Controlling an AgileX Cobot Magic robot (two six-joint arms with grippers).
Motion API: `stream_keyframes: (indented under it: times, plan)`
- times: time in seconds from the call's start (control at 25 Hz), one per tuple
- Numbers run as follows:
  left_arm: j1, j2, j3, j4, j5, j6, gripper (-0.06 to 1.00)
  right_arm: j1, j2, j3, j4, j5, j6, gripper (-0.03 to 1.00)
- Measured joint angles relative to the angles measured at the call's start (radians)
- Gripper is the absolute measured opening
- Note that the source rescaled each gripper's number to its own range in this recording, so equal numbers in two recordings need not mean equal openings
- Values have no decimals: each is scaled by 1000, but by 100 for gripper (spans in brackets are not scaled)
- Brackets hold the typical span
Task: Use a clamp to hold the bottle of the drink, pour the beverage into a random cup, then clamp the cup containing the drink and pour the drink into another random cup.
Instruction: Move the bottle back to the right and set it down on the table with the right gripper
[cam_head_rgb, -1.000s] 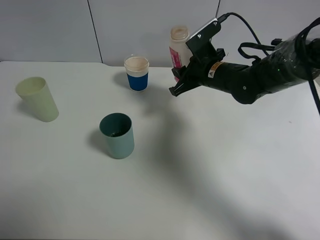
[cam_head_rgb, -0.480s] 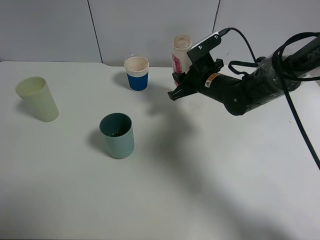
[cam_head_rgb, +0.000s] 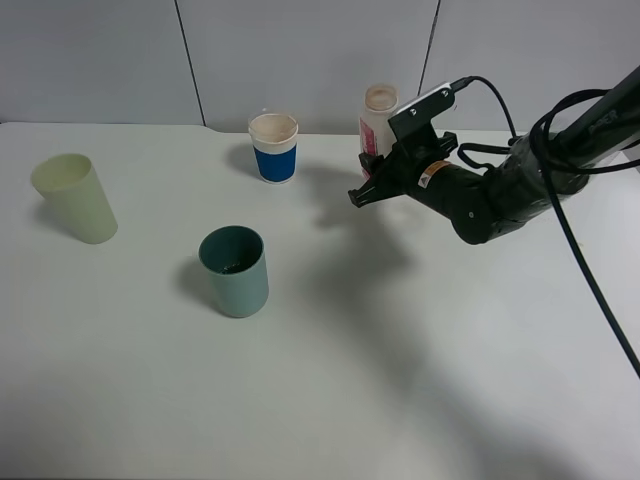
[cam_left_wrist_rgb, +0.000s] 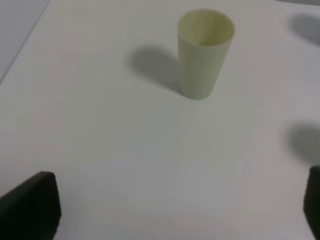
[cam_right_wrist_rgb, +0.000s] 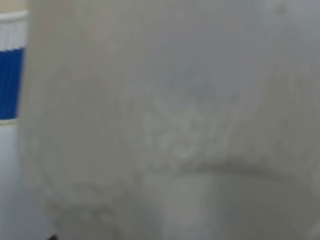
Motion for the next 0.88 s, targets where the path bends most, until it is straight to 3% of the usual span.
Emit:
stream_keyframes:
  times: [0.44, 0.88]
  plan:
    - [0, 0, 0, 0, 0, 0, 93, -27, 79, -1, -1, -106, 104, 0]
    - [0, 0, 0, 0, 0, 0, 93, -32, 118, 1, 3, -137, 168, 0]
